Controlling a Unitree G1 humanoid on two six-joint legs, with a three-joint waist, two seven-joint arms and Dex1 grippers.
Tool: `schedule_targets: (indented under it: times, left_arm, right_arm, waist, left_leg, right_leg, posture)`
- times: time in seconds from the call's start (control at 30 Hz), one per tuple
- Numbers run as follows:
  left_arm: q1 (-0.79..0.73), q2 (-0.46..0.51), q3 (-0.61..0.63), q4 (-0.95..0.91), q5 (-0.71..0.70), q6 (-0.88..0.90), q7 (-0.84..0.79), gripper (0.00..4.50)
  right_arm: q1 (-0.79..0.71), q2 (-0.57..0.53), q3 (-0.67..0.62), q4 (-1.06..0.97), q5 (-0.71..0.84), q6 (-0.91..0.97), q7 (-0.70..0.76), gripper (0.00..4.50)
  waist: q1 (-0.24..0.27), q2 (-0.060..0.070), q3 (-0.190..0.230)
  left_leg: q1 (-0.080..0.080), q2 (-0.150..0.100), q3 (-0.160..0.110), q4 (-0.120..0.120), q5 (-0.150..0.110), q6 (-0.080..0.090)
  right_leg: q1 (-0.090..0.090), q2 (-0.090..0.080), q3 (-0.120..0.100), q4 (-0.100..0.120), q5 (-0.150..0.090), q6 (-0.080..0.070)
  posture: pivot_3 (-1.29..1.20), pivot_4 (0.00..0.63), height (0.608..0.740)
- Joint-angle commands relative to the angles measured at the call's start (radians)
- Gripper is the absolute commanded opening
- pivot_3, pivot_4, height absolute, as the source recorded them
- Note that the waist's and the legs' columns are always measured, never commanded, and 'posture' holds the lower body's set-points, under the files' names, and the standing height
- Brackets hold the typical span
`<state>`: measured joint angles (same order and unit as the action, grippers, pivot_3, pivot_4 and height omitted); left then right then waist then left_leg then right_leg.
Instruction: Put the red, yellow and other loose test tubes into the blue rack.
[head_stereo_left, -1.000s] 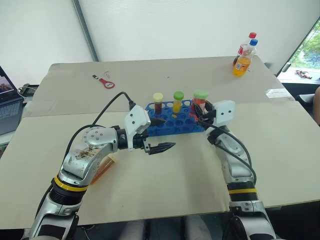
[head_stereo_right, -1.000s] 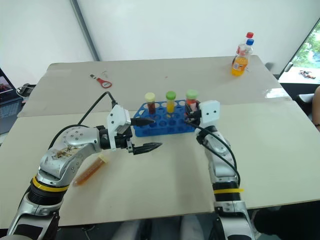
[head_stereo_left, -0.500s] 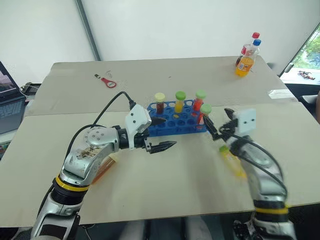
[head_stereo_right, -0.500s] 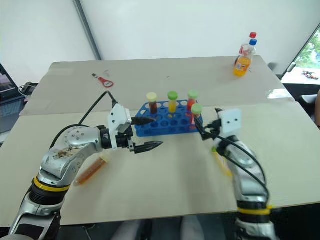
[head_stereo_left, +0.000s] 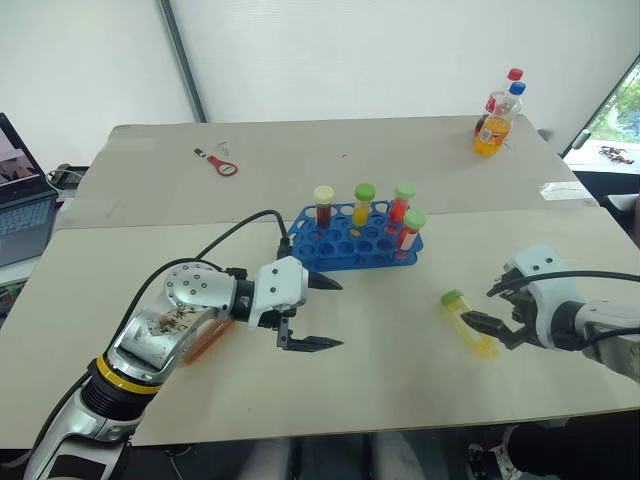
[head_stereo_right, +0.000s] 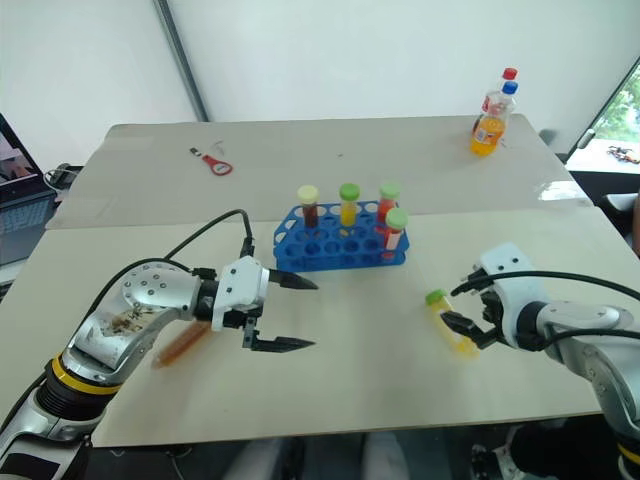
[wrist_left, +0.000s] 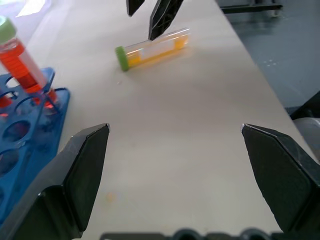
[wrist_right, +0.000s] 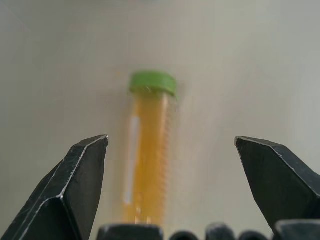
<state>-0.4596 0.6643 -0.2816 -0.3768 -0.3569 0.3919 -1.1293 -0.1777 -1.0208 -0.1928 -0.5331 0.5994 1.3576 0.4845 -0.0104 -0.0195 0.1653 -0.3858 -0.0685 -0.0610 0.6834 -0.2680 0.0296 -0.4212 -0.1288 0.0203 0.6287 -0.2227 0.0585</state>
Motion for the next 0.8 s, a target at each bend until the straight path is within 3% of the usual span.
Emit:
schedule_targets:
  times: [0.03,0.5,0.6,0.8]
  left_arm:
    - [-0.014,-0.012,0.001,-0.026,-0.016,-0.015,-0.015,4.5]
    - [0.039,-0.048,0.003,-0.064,-0.004,0.004,0.049,4.5]
    - [0.038,-0.052,0.001,-0.057,0.001,0.002,0.061,4.5]
    - [0.055,-0.05,0.018,-0.049,-0.005,0.02,0.09,4.5]
  right_arm:
    - [-0.059,-0.043,0.1,0.092,-0.019,-0.046,0.08,4.48]
    - [-0.325,-0.046,0.416,0.333,-0.153,-0.105,0.234,4.48]
    - [-0.353,-0.036,0.448,0.345,-0.172,-0.1,0.254,3.69]
    - [-0.369,-0.008,0.409,0.328,-0.151,-0.047,0.261,1.63]
  waist:
    - [-0.001,0.0,0.0]
    - [-0.002,0.0,0.0]
    - [-0.002,0.0,0.0]
    - [-0.002,0.0,0.0]
  left_leg:
    - [0.0,0.0,0.0,0.0,0.0,0.0]
    - [0.0,0.003,0.003,0.001,-0.001,0.002]
    - [0.0,0.003,0.003,0.001,-0.001,0.002]
    - [0.0,0.003,0.003,0.001,-0.001,0.002]
  right_leg:
    - [0.0,0.0,0.0,0.0,0.0,0.0]
    - [-0.001,0.0,0.0,0.0,0.0,0.0]
    - [-0.001,0.0,0.0,0.0,0.0,0.0]
    - [-0.001,0.0,0.0,0.0,0.0,0.0]
  posture:
    - [0.0,0.15,0.74]
    - [0.0,0.15,0.74]
    - [0.0,0.15,0.74]
    - [0.0,0.15,0.74]
